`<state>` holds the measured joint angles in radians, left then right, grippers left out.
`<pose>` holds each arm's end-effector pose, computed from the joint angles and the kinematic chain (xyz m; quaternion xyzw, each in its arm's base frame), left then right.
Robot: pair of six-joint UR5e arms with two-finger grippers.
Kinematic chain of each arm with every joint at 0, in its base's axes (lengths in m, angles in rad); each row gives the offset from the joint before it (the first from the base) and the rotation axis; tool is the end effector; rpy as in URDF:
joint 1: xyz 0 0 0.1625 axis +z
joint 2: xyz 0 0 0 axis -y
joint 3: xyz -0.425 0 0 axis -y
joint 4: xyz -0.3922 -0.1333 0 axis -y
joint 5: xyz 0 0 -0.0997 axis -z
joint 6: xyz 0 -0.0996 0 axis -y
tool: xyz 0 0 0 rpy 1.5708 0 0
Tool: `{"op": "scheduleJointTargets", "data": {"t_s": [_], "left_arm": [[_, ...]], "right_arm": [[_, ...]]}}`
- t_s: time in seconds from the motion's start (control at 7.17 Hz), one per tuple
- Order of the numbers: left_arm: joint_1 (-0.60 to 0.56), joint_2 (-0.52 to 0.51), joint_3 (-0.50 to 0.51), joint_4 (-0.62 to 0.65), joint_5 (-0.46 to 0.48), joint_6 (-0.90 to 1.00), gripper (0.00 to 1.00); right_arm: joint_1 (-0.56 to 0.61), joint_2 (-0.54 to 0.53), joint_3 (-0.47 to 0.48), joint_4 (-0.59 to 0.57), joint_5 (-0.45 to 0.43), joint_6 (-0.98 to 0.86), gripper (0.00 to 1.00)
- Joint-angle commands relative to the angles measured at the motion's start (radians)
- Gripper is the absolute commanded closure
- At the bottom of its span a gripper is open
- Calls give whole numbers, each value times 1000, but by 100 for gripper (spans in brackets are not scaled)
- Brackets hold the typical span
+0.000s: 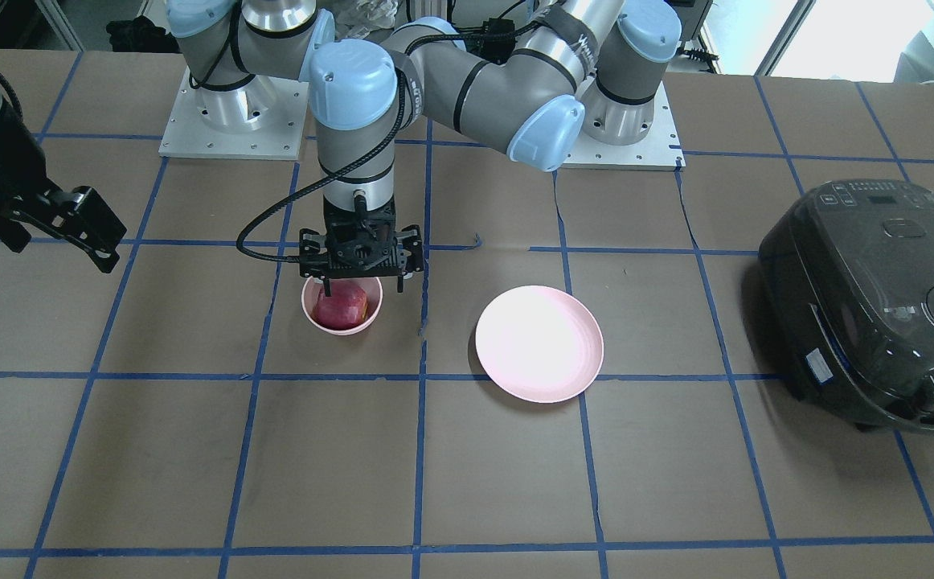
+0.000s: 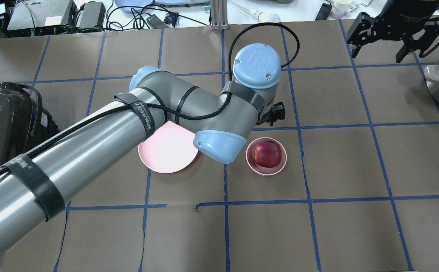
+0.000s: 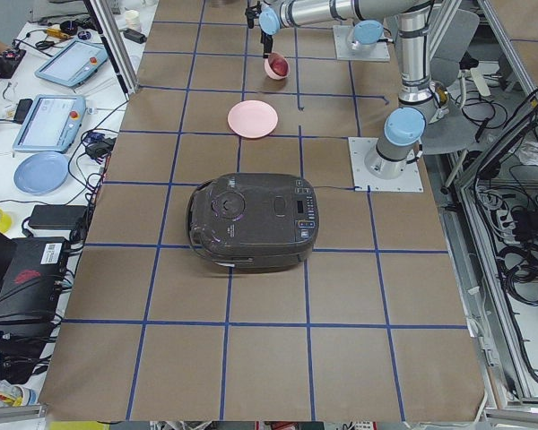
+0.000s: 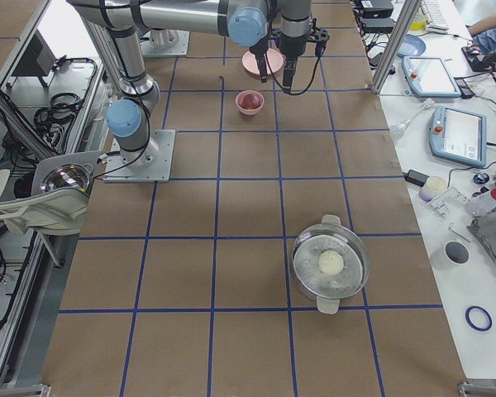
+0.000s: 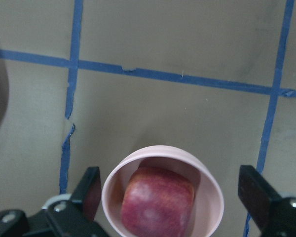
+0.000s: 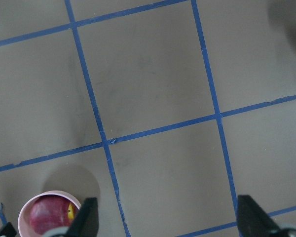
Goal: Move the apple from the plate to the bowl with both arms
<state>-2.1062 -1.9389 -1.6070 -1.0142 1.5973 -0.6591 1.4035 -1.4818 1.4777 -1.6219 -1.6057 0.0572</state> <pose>-0.4323 -0.4727 0.3215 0.0626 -0.9950 0.0703 0.0319 0.0389 -0.5492 0.4935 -0.1124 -0.9931 0.0266 0.0189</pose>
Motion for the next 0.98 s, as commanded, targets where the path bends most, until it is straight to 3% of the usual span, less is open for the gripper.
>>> {"op": "scheduleJointTargets", "data": {"t_s": [0.0,0.42,0.7,0.84], "left_arm": [[131,85,7,-125,-32,174,0],[392,231,9,-340,-10,534,0],[455,313,76,-494,-11,550,0],[469,325,149,-586,-13,571,0]], "right_arm": [[2,-2,-3,3,-6,0,0],[141,-15,0,7,6,13,0],[202,-20,1,14,6,13,0],[206,-28,1,16,50,10,0]]}}
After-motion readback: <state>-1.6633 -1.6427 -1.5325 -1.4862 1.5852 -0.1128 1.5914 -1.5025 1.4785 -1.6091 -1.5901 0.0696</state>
